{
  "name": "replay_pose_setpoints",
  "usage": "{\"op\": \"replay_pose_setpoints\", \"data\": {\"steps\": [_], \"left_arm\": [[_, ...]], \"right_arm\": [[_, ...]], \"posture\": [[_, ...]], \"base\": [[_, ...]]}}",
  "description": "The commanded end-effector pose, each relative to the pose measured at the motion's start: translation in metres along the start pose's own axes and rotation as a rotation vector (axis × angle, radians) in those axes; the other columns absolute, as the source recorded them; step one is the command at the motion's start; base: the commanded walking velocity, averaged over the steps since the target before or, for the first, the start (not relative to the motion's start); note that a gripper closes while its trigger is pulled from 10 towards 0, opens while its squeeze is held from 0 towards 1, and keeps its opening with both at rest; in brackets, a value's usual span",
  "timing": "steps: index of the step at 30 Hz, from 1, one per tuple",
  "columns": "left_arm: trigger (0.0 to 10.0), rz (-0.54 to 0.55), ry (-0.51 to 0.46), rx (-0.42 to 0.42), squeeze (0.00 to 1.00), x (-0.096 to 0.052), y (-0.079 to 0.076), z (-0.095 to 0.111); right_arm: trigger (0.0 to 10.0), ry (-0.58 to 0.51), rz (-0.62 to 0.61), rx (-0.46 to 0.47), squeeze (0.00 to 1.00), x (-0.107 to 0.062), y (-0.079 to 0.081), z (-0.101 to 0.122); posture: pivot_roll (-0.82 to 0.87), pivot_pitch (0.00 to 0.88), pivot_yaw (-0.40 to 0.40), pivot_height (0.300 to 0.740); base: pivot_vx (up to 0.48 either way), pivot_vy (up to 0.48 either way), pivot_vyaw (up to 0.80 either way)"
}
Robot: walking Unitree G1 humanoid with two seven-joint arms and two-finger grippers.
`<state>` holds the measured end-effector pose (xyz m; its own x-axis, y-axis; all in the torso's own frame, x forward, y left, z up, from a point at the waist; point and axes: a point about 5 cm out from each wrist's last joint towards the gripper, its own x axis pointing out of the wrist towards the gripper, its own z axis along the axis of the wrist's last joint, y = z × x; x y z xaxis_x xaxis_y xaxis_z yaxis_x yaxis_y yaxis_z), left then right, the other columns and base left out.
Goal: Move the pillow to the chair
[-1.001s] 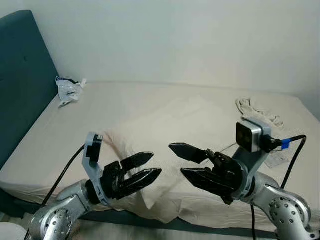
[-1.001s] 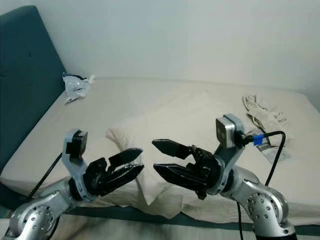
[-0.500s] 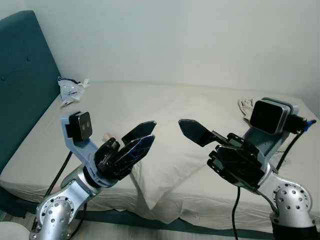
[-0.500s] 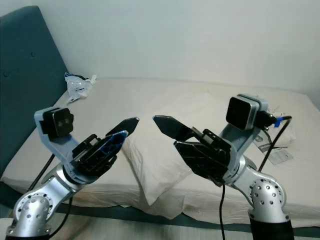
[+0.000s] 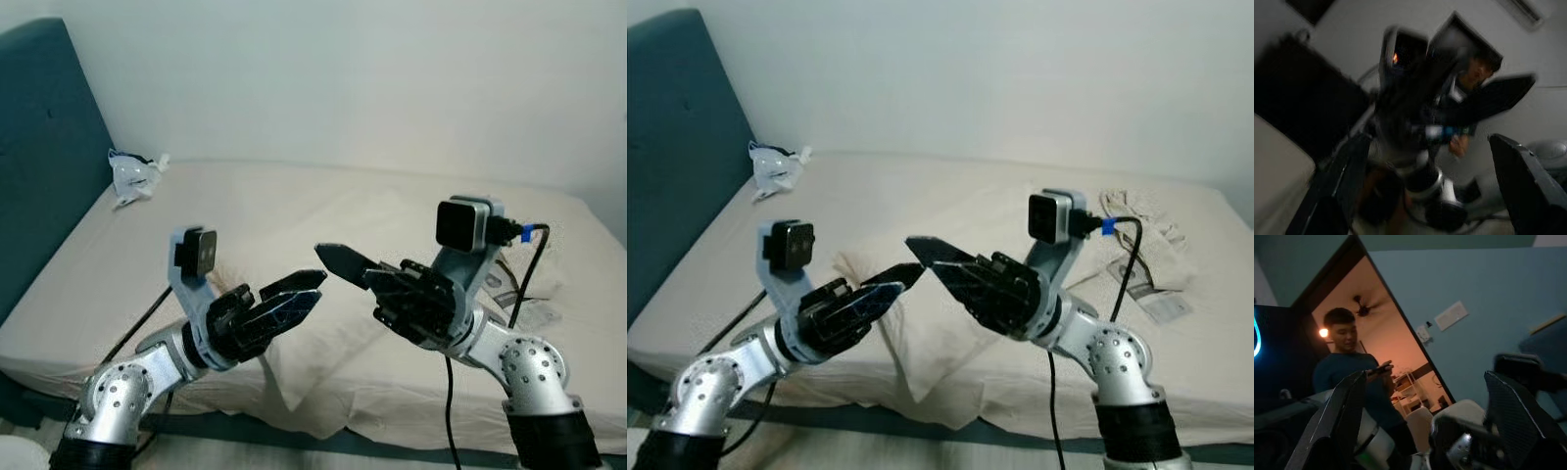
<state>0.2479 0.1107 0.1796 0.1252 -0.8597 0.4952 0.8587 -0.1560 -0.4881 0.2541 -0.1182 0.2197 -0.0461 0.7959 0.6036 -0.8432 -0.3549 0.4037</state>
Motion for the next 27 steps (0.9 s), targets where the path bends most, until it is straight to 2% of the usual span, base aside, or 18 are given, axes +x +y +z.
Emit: {"op": "replay_pose_setpoints", "data": {"steps": [1,5,7,10,13,18,23,24,25,26,27], "left_arm": [[10.0,0.01,0.054,-0.037,0.0,-0.004,0.005,-0.007],[10.0,0.011,0.057,-0.039,0.0,-0.004,0.009,-0.006],[10.0,0.033,0.071,-0.051,0.0,-0.005,0.016,-0.008],[10.0,0.054,0.09,-0.072,0.0,-0.01,0.022,-0.013],[10.0,0.063,0.087,-0.084,0.0,-0.012,0.025,-0.016],[10.0,0.047,0.106,-0.106,0.0,-0.011,0.025,-0.018],[10.0,0.042,0.076,-0.109,0.0,-0.01,0.025,-0.017],[10.0,0.035,0.059,-0.105,0.0,-0.009,0.025,-0.016],[10.0,0.01,0.031,-0.1,0.0,-0.006,0.021,-0.014],[10.0,0.01,0.031,-0.1,0.0,-0.006,0.021,-0.014],[10.0,0.007,0.043,-0.1,0.0,-0.005,0.02,-0.016]], "right_arm": [[10.0,0.057,-0.013,0.031,0.0,-0.002,-0.008,-0.008],[10.0,0.089,-0.027,0.042,0.0,-0.004,-0.013,-0.013],[10.0,0.127,-0.083,0.024,0.0,-0.009,-0.023,-0.023],[10.0,0.101,-0.137,0.027,0.0,-0.014,-0.032,-0.026],[10.0,0.072,-0.145,0.043,0.0,-0.018,-0.034,-0.027],[10.0,0.051,-0.086,0.064,0.0,-0.012,-0.03,-0.026],[10.0,0.062,-0.053,0.062,0.0,-0.009,-0.028,-0.029],[10.0,0.068,-0.027,0.061,0.0,-0.006,-0.025,-0.03],[10.0,0.076,0.054,0.046,0.0,0.001,-0.015,-0.031],[10.0,0.076,0.054,0.046,0.0,0.001,-0.015,-0.031],[10.0,0.063,0.118,0.053,0.0,0.005,-0.007,-0.03]], "posture": [[0.04,0.041,-0.037,0.74],[0.04,0.043,-0.038,0.74],[0.04,0.044,-0.036,0.74],[0.03,0.045,-0.03,0.74],[0.02,0.045,-0.031,0.74],[0.02,0.057,-0.035,0.74],[0.02,0.057,-0.036,0.74],[0.01,0.059,-0.037,0.74],[0.01,0.058,-0.037,0.74],[0.01,0.058,-0.037,0.74],[0.01,0.054,-0.034,0.74]], "base": [[0.0,0.0,0.0],[0.0,0.0,0.0],[0.0,0.0,0.0],[0.0,0.0,0.0],[0.0,0.0,0.0],[0.0,0.0,0.0],[0.0,0.0,0.0],[0.0,0.0,0.0],[0.0,0.0,0.0],[0.0,0.0,0.0],[0.0,0.0,0.0]]}}
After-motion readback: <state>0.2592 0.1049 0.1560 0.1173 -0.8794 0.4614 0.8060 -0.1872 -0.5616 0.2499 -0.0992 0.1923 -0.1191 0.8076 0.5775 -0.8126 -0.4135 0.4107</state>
